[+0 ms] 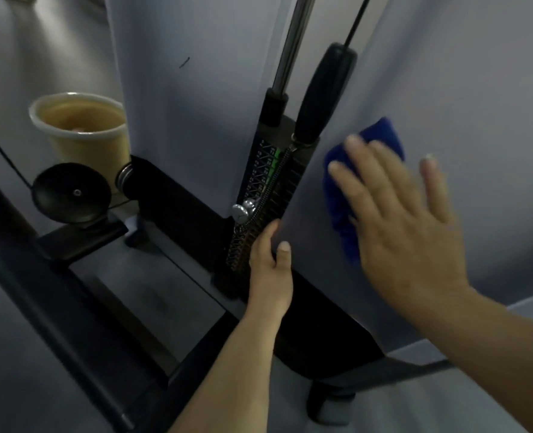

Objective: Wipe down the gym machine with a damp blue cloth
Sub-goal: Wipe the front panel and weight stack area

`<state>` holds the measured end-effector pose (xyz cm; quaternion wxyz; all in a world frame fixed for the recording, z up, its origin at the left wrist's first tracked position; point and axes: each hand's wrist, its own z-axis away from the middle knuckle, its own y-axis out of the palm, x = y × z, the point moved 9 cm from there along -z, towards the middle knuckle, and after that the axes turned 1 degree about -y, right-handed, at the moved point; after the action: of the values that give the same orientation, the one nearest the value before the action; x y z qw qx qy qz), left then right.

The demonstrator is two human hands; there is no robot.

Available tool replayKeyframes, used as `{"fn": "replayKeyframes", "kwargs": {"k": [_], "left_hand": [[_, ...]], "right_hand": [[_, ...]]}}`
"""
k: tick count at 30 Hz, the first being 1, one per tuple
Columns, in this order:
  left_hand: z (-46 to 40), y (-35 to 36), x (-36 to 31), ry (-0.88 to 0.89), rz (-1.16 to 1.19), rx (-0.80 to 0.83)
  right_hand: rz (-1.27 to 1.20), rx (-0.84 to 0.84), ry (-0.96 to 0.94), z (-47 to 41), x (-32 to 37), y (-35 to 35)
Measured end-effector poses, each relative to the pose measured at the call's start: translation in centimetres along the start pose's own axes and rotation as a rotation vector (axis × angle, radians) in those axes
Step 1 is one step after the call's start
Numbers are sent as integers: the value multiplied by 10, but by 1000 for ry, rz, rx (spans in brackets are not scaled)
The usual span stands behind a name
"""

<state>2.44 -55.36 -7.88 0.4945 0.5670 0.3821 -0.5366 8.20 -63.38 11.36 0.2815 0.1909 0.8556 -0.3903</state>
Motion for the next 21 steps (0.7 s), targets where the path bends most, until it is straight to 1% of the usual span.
{"fn": "replayKeyframes", "kwargs": {"k": [1, 2, 3, 4, 5, 6, 7, 8, 9, 11, 12, 13, 14, 15, 17, 18, 19, 20, 21], "left_hand": [[-1, 0, 3, -23, 10, -8], [-1, -1, 2, -24, 11, -25], [-3, -3, 2, -24, -8, -29], [-7, -5, 2, -21, -23, -27], [-13, -8, 2, -25, -25, -28], [-18, -11, 4, -39, 0, -39], [-20, -12, 6, -58, 50, -41], [-18, -12, 8, -57, 97, -51], [-14, -11, 10, -56, 115, -77], [-2, -4, 14, -62, 55, -110], [1, -3, 14, -52, 15, -130], [2, -6, 16, -67, 25, -173], [0, -10, 16, -60, 72, -205], [-1, -14, 20, -107, 206, -220], [-2, -18, 28, -215, 461, -205], [0, -18, 28, -236, 504, -190], [3, -18, 25, -237, 480, -181], [4, -16, 25, -220, 420, -176], [5, -15, 26, -203, 318, -174]], "right_hand": [[16, -6, 65, -3, -8, -1], [27, 6, 84, -7, -2, -1], [19, 35, 41, -5, 16, 7], [21, 101, -41, 1, 40, 20], [49, 164, -155, 10, 61, 34], [135, 243, -241, 17, 68, 49], [171, 227, -294, 16, 65, 49], [170, 180, -286, 10, 56, 42], [144, 127, -231, 4, 44, 33], [129, 28, -64, -6, 19, 17], [104, 23, -10, -6, 15, 16], [71, 29, 1, -4, 21, 17], [85, 69, -42, 2, 34, 26], [86, 130, -129, 10, 54, 40], [132, 317, -393, 35, 96, 70], [164, 398, -487, 45, 103, 80], [151, 392, -493, 44, 99, 80], [134, 336, -438, 37, 91, 74], [104, 274, -341, 30, 82, 67]]}}
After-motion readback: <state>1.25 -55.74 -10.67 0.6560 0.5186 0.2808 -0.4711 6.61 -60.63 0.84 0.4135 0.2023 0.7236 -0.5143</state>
